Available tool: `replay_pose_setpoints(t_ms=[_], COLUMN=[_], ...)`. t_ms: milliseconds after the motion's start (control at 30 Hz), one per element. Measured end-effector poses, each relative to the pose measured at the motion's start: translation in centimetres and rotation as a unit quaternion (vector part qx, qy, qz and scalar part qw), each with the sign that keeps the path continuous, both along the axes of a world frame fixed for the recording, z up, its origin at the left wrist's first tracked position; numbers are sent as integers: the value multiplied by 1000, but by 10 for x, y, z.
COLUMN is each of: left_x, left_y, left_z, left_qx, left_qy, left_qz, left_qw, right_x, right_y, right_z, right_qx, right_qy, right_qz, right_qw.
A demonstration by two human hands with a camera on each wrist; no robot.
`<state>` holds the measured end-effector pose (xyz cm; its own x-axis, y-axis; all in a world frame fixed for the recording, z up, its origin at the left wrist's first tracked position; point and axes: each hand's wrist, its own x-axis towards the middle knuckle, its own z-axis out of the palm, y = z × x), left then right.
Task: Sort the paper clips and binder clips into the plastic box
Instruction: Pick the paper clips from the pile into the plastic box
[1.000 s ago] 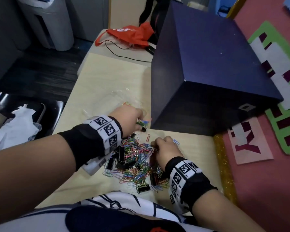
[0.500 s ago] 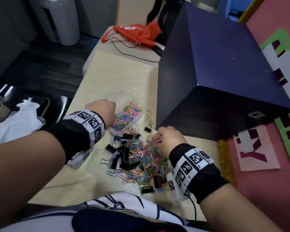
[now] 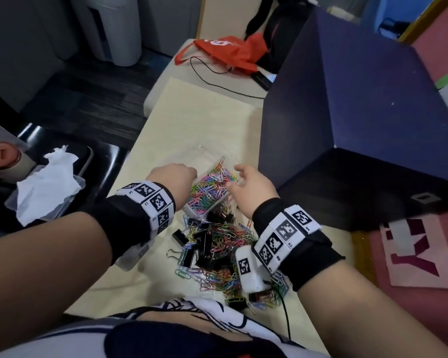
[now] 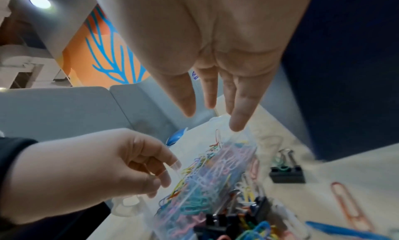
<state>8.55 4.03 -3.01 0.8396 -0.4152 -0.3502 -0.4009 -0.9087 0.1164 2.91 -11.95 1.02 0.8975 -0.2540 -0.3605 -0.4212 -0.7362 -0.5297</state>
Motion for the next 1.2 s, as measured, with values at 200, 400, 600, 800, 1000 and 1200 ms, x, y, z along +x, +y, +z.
replay_pose_setpoints(t_ms=[200,400,600,800,1000,1200], left_x=[-1,-38,-88,-97,-98,-94], left_y=[-7,-42,-65,-56,-53,-51], left_z=[8,33,28,11,10,16], left_qx=[0,-59,96,136,116,150], left_qy=[-5,-58,102,51,34,30], left_qz=[18,-137,-349,-375,-359,-352], left_qw=[1000,987,927,915,925,924], right_x=[-41,-82,-105,-121,-127,-125], right_y=[-35,-66,-59,-44,-45,-53], right_z=[-1,-7,-14,-29,-32,-20], right_qx=[-77,-196,-214,-211,-212,-215], right_qy=[145,221,319,295,271,231], right_qz=[48,53,132,141,101,29], right_qw=[985,954,914,921,933,948])
